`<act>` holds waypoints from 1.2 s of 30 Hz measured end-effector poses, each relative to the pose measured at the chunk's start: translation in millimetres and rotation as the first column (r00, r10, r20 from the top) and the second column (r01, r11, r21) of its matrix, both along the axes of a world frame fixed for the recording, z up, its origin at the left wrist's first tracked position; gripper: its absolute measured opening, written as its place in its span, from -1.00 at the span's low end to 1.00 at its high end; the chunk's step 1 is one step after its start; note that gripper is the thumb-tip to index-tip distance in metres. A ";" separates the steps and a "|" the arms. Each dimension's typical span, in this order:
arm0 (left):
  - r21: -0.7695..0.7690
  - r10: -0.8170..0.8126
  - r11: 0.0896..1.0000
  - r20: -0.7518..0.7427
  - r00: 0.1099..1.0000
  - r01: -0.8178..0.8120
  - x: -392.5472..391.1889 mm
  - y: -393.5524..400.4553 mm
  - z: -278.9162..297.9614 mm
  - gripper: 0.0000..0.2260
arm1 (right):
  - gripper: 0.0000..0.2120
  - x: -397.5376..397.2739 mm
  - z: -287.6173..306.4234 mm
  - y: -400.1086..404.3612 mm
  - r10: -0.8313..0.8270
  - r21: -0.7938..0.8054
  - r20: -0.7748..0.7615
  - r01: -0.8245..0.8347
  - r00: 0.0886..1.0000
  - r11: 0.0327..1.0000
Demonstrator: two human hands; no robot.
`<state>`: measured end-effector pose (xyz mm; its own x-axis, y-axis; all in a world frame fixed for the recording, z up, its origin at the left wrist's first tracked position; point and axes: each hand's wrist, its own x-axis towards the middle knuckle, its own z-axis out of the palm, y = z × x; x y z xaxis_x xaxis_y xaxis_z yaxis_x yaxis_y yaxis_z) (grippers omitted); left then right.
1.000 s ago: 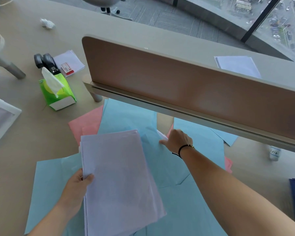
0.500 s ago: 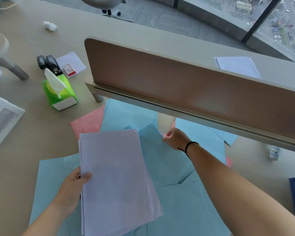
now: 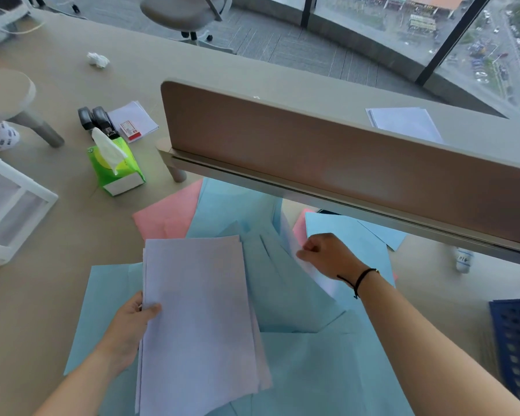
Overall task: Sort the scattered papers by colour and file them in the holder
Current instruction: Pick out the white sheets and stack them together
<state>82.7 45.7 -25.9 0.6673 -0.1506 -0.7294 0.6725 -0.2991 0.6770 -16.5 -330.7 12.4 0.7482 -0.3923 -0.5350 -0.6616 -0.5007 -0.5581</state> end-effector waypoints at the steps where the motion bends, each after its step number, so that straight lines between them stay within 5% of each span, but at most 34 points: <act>1: -0.001 0.002 1.000 0.005 1.000 -0.002 -2.1 -1.5 2.5 -0.78 | -0.79 -6.9 8.8 5.2 0.018 -0.057 0.046 -0.015 0.999 0.998; 11: -0.036 0.011 0.999 0.009 1.000 -0.011 -28.4 1.0 29.1 -0.80 | -0.90 -53.9 84.6 120.7 0.252 -0.137 0.390 -0.215 0.886 0.967; 17: -0.025 0.043 0.999 -0.022 0.999 -0.043 -40.7 22.2 17.5 -0.75 | -0.81 -33.3 53.2 218.5 0.443 -0.280 0.169 -0.388 0.881 0.878; 25: -0.115 0.207 0.964 -0.241 0.948 -0.240 -56.5 40.2 1.4 -0.68 | -0.77 -45.2 -20.1 291.8 0.550 -0.104 -0.080 -0.556 0.831 0.825; 33: -0.016 0.081 0.997 -0.043 0.996 -0.082 -56.3 49.9 -24.5 -0.74 | -0.74 -36.6 -27.6 297.5 0.672 -0.037 -0.063 -0.675 0.738 0.737; 36: 0.032 0.020 0.999 0.021 1.000 -0.021 -48.0 61.8 -29.9 -0.75 | -0.68 -33.6 -35.0 284.6 0.555 0.034 -0.026 -0.554 0.831 0.832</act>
